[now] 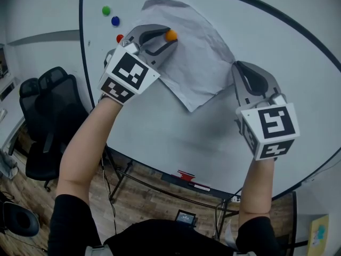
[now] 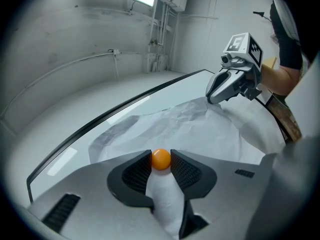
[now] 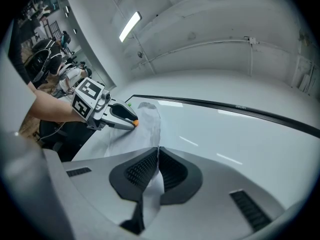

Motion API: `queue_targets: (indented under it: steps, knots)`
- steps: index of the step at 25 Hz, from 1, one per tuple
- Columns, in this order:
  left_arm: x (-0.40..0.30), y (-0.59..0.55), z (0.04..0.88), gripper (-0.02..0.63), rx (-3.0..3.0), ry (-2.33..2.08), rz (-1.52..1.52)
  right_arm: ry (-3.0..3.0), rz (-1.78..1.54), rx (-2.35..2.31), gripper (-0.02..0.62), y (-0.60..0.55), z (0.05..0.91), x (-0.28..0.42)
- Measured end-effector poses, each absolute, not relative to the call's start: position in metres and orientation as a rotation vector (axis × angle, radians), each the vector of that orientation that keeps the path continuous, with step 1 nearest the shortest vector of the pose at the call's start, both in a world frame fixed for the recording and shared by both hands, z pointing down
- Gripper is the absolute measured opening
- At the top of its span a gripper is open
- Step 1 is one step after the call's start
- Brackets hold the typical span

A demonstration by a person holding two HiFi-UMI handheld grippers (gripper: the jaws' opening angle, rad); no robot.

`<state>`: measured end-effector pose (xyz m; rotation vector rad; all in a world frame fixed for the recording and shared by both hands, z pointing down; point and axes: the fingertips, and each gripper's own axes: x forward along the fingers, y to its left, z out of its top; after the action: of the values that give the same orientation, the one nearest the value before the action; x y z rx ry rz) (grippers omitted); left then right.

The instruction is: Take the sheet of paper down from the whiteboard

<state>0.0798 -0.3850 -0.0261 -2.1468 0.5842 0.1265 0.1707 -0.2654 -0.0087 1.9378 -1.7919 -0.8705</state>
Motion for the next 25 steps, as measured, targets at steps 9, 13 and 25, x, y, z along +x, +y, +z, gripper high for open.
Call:
queue_targets:
  steps: [9,13,25]
  knots:
    - [0.062,-0.362,-0.046,0.132,-2.109,0.570,0.200,-1.805,-0.859,1.924,0.025,-0.269,-0.007,0.163]
    - [0.058,-0.355,-0.053,0.131,-2.095,0.572,0.210,-1.818,-0.833,1.913,0.025,-0.271,0.001,0.163]
    - [0.072,-0.344,-0.057,0.131,-2.092,0.554,0.197,-1.821,-0.782,1.886,0.024,-0.264,0.021,0.170]
